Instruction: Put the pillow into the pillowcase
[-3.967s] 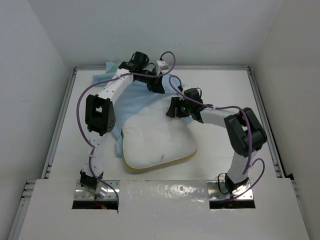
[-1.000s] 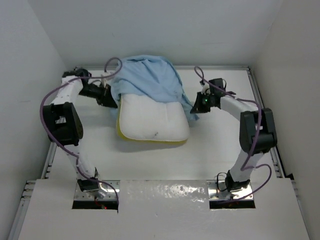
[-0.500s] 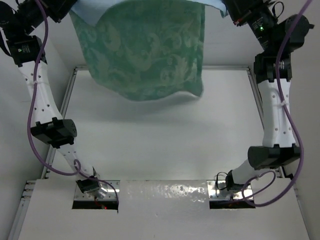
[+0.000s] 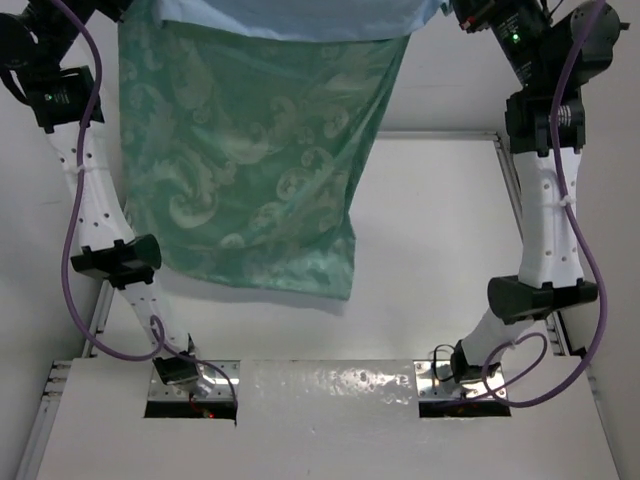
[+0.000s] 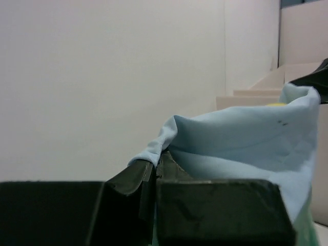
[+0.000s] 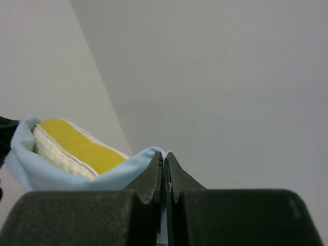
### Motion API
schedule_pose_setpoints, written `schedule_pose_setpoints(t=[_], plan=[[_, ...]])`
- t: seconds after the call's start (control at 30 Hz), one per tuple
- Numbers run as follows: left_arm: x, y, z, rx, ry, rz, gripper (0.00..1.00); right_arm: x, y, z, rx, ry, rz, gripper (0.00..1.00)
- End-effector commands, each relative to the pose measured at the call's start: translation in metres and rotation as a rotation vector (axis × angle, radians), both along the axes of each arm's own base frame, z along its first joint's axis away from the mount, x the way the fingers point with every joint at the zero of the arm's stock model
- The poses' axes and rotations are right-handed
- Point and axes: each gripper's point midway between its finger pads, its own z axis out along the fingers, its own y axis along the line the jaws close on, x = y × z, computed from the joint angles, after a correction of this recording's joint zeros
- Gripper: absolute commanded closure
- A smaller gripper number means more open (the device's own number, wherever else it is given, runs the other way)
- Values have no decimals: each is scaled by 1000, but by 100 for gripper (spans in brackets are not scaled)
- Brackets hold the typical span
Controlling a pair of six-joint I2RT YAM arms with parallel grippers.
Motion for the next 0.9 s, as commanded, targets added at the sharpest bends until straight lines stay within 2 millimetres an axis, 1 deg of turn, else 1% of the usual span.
schedule_pose_setpoints(t=[0.0,0.03,0.07,0.1,0.13,0.17,0.2,0.23,0.27,0.3,0.33,0.37,0.4,0.43,0.47,0.5,0.53,0.57,0.6,0.63,0.67,0.7,0.73,0.77,0.8,0.83,0.87], plan=[[12,-34,-47,57,231,-57,100,-46,-2,28,0,-133,-34,100],[19,-33,-59,32,262,-66,100,-26,-7,-26,38,-39,-92,100],[2,-29,-32,-1,110,-75,100,-30,-10,-16,55,-83,-104,100],[-36,-21,25,-25,-102,-34,100,-25,-13,-13,-1,-33,-141,100],[-53,-14,53,21,-304,117,100,-57,-17,72,2,-241,-173,100],[-73,-15,69,5,-392,152,100,-66,-17,90,7,-295,-172,100],[-71,-17,62,13,-330,117,100,-72,-18,95,10,-295,-168,100],[-54,-23,42,51,-221,84,100,-70,-14,79,-19,-225,-149,100],[-7,-31,-12,106,46,63,100,-60,-7,46,-58,-114,-117,100],[36,-36,-77,113,250,73,100,11,5,-72,-78,110,-101,100],[44,-29,-85,57,286,95,100,-18,-4,-59,0,15,-119,100],[29,-7,-31,-33,127,122,100,-44,-16,-3,49,-85,-147,100],[4,-1,12,-49,-24,150,100,-62,-24,37,7,-152,-197,100],[-16,7,42,-62,-162,198,100,-81,-25,74,-19,-233,-223,100],[-45,8,67,-71,-306,238,100,-52,-22,76,-33,-246,-240,100],[-51,2,63,-34,-289,218,100,-85,-28,104,-6,-330,-246,100],[-29,-3,37,-9,-123,180,100,-71,-24,85,-38,-255,-236,100],[12,-11,-18,51,85,134,100,-109,-27,87,-48,-261,-223,100],[41,-17,-57,55,211,147,100,-102,-25,69,-37,-257,-212,100],[55,-8,-72,18,259,193,100,-18,-21,-52,-35,-21,-239,100],[77,7,-72,-49,242,221,100,-20,-33,-44,20,-42,-262,100],[30,21,2,-99,38,232,100,-29,-36,14,-14,-79,-282,100],[9,25,30,-93,-101,260,100,-39,-34,46,-49,-136,-285,100],[-11,24,49,-82,-207,292,100,-46,-33,69,-40,-201,-283,100],[-15,13,43,-32,-193,272,100,-51,-33,85,-15,-251,-278,100],[-7,6,28,-3,-142,242,100,-43,-32,73,-26,-207,-275,100],[25,5,-8,6,7,222,100,-47,-33,75,-12,-252,-277,100]])
